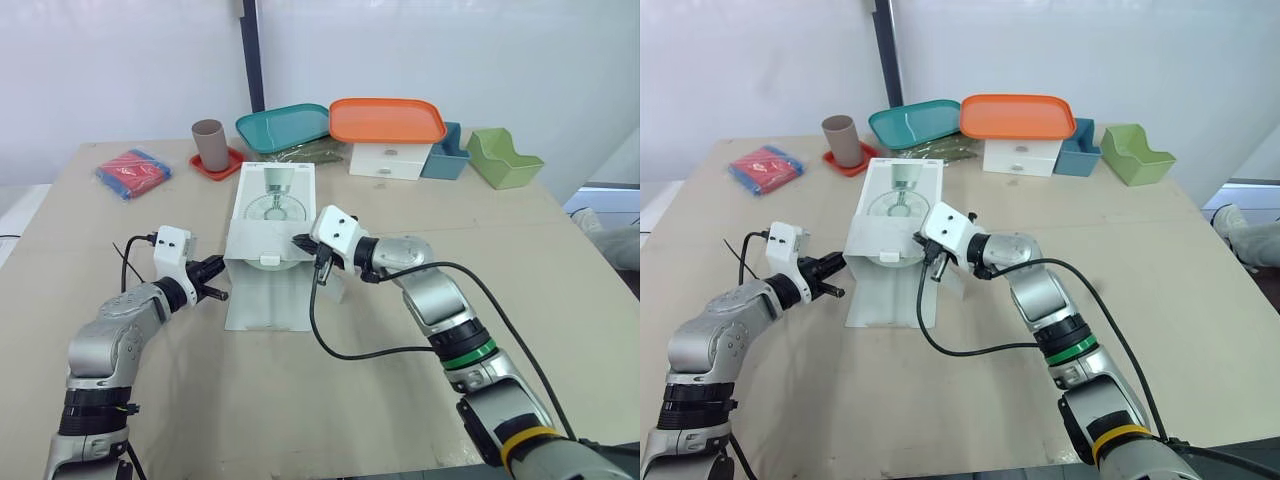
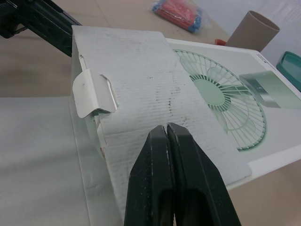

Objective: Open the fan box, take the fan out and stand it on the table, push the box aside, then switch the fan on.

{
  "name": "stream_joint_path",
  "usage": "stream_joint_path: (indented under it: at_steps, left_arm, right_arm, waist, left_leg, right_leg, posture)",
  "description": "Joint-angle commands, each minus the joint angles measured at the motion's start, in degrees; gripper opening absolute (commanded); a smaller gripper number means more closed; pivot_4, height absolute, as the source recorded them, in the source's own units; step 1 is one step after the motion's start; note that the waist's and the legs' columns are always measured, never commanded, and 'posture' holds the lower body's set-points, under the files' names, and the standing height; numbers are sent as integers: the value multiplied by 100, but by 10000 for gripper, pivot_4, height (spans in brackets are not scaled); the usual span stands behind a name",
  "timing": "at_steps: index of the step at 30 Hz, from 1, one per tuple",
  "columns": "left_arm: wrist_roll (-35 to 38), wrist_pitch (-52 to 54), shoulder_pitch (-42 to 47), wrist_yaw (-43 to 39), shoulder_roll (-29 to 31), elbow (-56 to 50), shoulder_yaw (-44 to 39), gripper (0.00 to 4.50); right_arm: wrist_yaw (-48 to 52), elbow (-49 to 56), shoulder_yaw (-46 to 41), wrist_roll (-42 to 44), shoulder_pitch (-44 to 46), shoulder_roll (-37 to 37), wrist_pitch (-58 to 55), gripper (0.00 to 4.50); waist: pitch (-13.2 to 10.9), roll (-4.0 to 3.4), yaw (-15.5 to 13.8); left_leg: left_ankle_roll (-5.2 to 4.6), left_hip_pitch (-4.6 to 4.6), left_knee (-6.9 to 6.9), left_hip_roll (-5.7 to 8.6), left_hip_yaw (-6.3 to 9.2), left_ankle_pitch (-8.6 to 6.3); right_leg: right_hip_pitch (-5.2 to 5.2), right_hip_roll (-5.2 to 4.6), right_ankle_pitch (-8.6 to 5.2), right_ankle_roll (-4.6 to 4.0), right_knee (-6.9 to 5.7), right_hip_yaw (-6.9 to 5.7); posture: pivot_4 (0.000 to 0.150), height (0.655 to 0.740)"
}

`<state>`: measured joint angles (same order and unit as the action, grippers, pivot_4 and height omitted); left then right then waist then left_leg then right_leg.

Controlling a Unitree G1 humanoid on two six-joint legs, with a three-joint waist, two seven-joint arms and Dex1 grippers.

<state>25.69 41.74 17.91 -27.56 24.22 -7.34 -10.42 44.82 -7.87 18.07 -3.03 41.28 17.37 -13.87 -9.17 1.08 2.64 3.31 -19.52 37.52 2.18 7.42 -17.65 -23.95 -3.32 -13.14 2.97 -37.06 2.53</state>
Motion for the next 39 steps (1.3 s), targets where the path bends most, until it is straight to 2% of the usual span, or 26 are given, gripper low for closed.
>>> stream_joint_path:
  at_steps: [1,10,16,22,23,24,29,30,31,35,39]
  left_arm:
    - [113,-33,12,-126,65,-124,-28,0]
    - [716,170,-250,-175,4,-442,-482,0]
    - [1910,728,-662,-346,26,-1051,-1084,0]
    - [3323,1523,-1198,-146,36,-1494,-1614,0]
    - [3498,1604,-1309,-83,29,-1539,-1646,5422]
    - [3675,1638,-1450,88,-82,-1572,-1697,7116]
    - [4535,1587,-2057,1042,-804,-1728,-1671,24656]
    - [4659,1553,-2168,1236,-989,-1756,-1599,25298]
    - [4763,1510,-2255,1404,-1150,-1777,-1531,31365]
    - [5178,1200,-2394,2080,-1722,-1829,-1366,44347]
    - [5456,684,-2142,2725,-2157,-1616,-1392,44347]
  right_arm:
    - [80,100,75,15,-58,-21,-24,405]
    - [64,88,80,25,-62,-66,-34,405]
    - [69,53,77,18,-49,-73,-35,405]
    - [88,31,70,18,-33,-66,-34,405]
    - [91,27,68,19,-31,-66,-33,0]
    - [95,22,69,18,-27,-65,-28,0]
    - [111,-9,69,15,-1,-65,-13,0]
    - [113,-14,72,13,4,-67,-12,0]
    - [113,-16,76,10,6,-71,-15,0]
    - [126,-7,88,8,15,-82,-31,0]
    - [143,-20,91,4,31,-74,-33,0]
  waist:
    - [0,0,0]
    - [0,0,1]
    - [0,0,2]
    - [0,0,5]
    - [0,0,10]
    - [0,0,13]
    - [1,2,-1]
    - [1,2,-2]
    - [1,2,-6]
    - [2,3,-8]
    - [4,6,-8]
  left_leg:
    - [0,0,0,0,0,0]
    - [-1,0,0,-1,0,0]
    - [-2,0,0,-3,0,-1]
    - [-3,0,0,-3,0,-2]
    - [-4,1,0,-4,-1,-2]
    - [-4,2,0,-5,-1,-3]
    - [-4,3,0,-6,0,-3]
    - [-4,4,0,-5,-1,-4]
    - [-3,4,0,-5,-1,-3]
    - [-2,3,1,-4,0,-3]
    - [-1,5,1,-5,-4,-2]
  right_leg:
    - [0,0,0,0,0,0]
    - [-1,0,0,0,0,0]
    - [-1,0,0,0,1,0]
    - [1,1,0,0,0,0]
    - [1,1,0,0,1,1]
    - [0,1,0,0,0,5]
    - [2,1,0,-1,2,3]
    - [4,-1,0,-1,2,3]
    - [4,1,1,-1,4,1]
    - [7,1,1,-1,5,1]
    - [7,4,1,-2,4,2]
  posture:
    - [1500,7400]
    - [1500,7400]
    - [1500,7400]
    - [1500,7400]
    - [1500,7400]
    - [1500,7400]
    - [1500,7400]
    - [1500,7400]
    - [1500,7400]
    - [1500,7400]
    - [1500,7400]
